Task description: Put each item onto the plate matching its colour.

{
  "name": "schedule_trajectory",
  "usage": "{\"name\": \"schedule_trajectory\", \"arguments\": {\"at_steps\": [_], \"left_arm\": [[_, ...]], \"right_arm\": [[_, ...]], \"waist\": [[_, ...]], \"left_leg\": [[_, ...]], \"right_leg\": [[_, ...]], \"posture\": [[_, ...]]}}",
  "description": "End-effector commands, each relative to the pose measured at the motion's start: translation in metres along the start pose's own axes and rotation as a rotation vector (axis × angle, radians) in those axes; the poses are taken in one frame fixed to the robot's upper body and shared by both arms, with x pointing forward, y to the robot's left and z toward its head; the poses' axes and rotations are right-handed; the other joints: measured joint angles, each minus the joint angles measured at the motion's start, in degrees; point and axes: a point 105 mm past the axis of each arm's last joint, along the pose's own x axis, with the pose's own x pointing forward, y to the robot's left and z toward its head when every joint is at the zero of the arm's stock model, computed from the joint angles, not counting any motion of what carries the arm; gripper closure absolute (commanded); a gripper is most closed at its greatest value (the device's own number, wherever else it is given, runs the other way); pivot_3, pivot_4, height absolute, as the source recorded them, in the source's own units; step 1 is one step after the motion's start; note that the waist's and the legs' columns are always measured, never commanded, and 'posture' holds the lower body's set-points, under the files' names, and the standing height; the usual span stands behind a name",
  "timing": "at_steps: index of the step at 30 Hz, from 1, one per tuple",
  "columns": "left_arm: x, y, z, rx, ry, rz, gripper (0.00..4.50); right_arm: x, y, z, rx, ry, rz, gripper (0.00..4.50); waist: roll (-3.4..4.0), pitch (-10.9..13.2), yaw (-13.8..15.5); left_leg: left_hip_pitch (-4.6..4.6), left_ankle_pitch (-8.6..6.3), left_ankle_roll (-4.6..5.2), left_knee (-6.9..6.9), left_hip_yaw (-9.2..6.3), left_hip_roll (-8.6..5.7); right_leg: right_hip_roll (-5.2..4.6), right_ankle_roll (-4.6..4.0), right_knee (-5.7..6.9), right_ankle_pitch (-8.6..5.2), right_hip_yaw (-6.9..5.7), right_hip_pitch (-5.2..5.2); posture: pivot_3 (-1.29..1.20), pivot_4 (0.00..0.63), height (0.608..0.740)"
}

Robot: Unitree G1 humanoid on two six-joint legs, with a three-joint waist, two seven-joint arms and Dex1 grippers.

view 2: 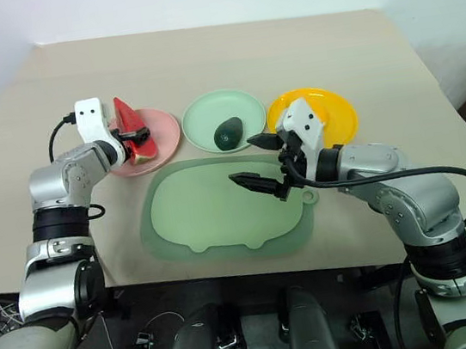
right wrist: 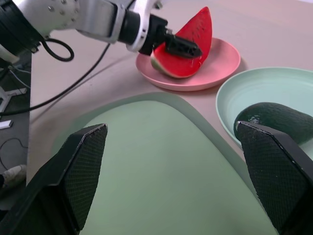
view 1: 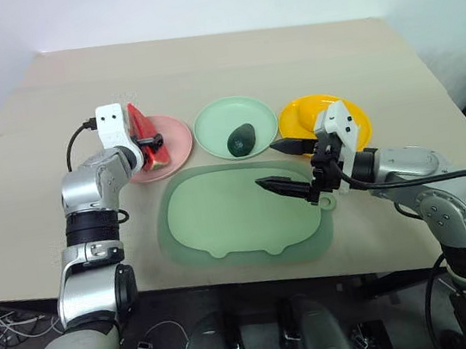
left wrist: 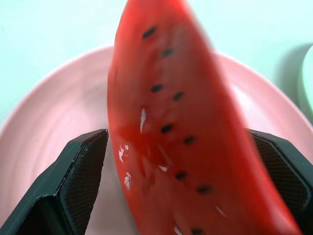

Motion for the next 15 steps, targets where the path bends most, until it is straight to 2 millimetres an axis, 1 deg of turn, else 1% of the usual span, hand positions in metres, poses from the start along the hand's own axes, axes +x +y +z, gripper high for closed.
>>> {"name": "schedule_trajectory", "arguments": {"at_steps": [1,8,11,14,15], "left_arm": [[-0.014,0.000,0.031,0.044,-0.101,0.011,0.01],[-0.037,-0.008,0.045,0.117,-0.146,-0.030,0.01],[-0.051,-0.017,0.056,0.136,-0.207,-0.100,0.01],[-0.064,-0.024,0.057,0.146,-0.243,-0.172,0.01],[-0.070,-0.026,0.058,0.161,-0.282,-0.210,0.01]], "right_arm": [[-0.003,0.003,0.008,-0.049,-0.021,0.000,0.00],[-0.003,0.003,0.010,-0.052,-0.026,0.003,0.00],[-0.004,0.004,0.011,-0.049,-0.032,0.005,0.00],[-0.005,0.004,0.013,-0.043,-0.046,0.009,0.00],[-0.005,0.005,0.014,-0.037,-0.057,0.013,0.00]], "waist": [[0.00,0.0,0.0],[0.00,0.0,0.0],[0.00,0.0,0.0],[0.01,0.0,0.0],[0.01,0.0,0.0]], "left_leg": [[0.00,0.00,0.00,0.00,0.00,0.00],[0.01,0.00,0.00,0.01,0.00,0.00],[0.01,0.00,0.00,0.00,0.01,0.00],[0.01,0.00,0.00,0.01,0.01,0.00],[0.02,0.00,-0.01,0.02,0.01,0.00]], "right_leg": [[0.00,0.00,0.00,0.00,0.00,0.00],[0.02,0.00,0.04,0.00,0.00,0.00],[0.02,0.00,0.04,0.00,0.00,0.00],[0.01,0.00,0.03,0.00,0.01,0.01],[0.00,0.00,0.03,0.00,0.01,0.02]], "posture": [[0.00,0.150,0.696],[0.00,0.150,0.696],[0.00,0.150,0.696],[0.00,0.150,0.696],[0.00,0.150,0.696]]}}
